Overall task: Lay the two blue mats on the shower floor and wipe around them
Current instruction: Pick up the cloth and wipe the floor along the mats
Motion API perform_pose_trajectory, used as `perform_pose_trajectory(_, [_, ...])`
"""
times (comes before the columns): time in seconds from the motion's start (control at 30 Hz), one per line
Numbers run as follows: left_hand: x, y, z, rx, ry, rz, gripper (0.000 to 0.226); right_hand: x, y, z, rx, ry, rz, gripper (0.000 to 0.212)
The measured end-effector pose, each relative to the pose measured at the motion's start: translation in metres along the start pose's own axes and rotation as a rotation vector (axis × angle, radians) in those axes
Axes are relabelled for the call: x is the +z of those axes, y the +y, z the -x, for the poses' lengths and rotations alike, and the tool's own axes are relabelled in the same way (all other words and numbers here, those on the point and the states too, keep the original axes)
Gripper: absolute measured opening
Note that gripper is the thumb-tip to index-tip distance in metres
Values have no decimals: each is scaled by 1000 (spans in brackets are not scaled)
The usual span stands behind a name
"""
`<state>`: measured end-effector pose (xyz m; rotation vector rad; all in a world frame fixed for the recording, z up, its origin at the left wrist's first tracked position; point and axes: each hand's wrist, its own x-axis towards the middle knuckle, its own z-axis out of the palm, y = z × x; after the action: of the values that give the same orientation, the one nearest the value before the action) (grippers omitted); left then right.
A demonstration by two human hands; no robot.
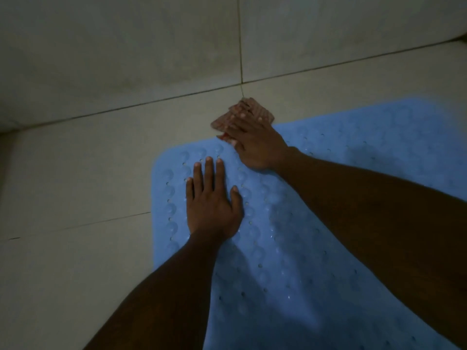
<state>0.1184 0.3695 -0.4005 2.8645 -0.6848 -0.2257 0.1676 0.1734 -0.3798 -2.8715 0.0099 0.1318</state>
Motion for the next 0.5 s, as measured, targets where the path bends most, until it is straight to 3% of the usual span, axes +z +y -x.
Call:
perform_pose_trajectory(0.1, [0,-1,0,-10,-11,-17,72,-9,34,5,-23,64,0,47])
perform_pose_trajectory(0.23, [1,-2,-1,0,-18,-45,72,-26,99,14,55,-14,58,55])
perform_pose_trajectory(0.37, [-3,16,1,-3,-42,-90,78,-32,162,29,98,75,14,52])
perform_pose_trajectory(0.5, [26,137,20,426,40,21,69,-47,181,31,154,99,6,47])
